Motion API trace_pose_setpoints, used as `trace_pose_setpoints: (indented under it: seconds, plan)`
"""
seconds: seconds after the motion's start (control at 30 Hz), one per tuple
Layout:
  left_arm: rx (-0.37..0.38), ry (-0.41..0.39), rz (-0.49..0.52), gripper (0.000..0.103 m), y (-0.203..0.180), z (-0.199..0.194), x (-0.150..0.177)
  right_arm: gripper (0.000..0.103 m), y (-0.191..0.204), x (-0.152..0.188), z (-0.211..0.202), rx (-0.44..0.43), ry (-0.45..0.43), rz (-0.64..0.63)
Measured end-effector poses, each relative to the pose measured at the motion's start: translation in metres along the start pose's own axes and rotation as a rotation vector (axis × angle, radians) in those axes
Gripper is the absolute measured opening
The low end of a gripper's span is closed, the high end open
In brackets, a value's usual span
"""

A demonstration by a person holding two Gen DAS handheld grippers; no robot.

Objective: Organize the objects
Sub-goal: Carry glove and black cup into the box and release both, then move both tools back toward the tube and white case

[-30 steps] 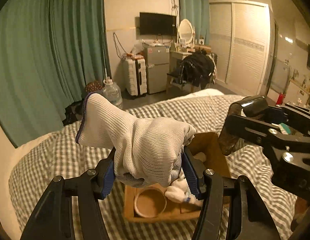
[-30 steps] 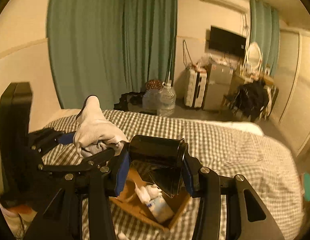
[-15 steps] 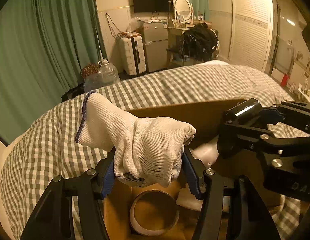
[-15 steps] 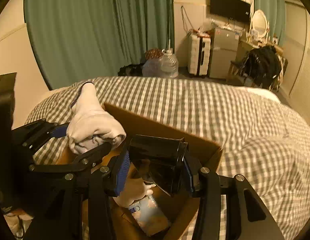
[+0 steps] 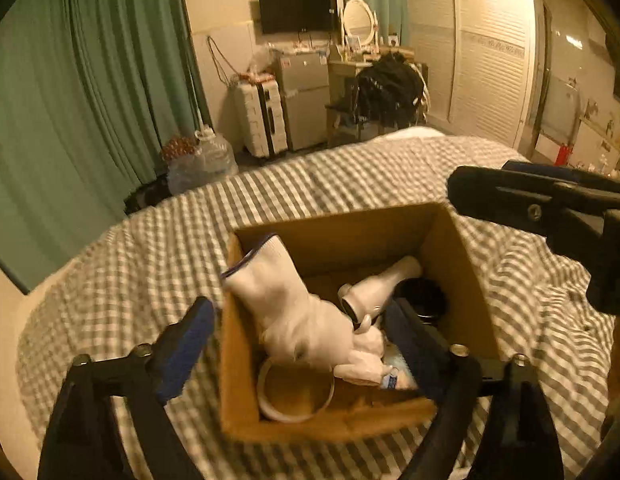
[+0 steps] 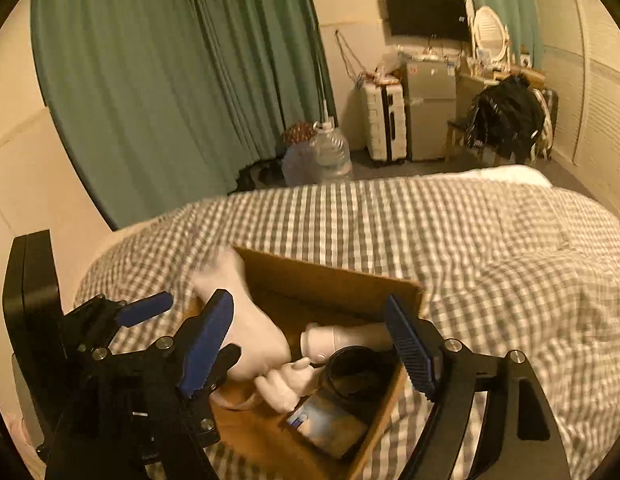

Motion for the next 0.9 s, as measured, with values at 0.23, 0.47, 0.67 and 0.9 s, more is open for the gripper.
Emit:
trace_pose_setpoints:
  seconds: [0.23, 0.47, 0.67, 0.9]
  plan:
    - [-0.046, -0.084, -0.032, 0.094, -0.005, -0.1, -0.009, 0.084, 0.033, -0.017, -0.124, 0.036, -0.132, -0.093]
    - [-0.117, -0.129, -0.052, 0.094, 0.0, -0.174, 0.023, 0.085, 0.064, 0.001, -0.217, 0.037, -0.198, -0.183]
    - [-0.166, -0.132, -0.105, 0.094, 0.005, -0.184, 0.077, 0.085, 0.071, 0.039, -0.238, 0.022, -0.158, -0.25]
    - [-0.158, -0.058, -0.184, 0.094, -0.008, -0.15, 0.144, 0.085, 0.065, 0.094, -0.199, 0.023, -0.078, -0.352]
Point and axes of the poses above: each gripper's, at about its wrist camera, not at the fingertips, and z roughly the way its jaws point, y to its left, x to its underside, the point moved 3 cm from there along z, roughly the way its jaws point, and after that the axes turned 4 degrees about x, right-handed, at the moved point
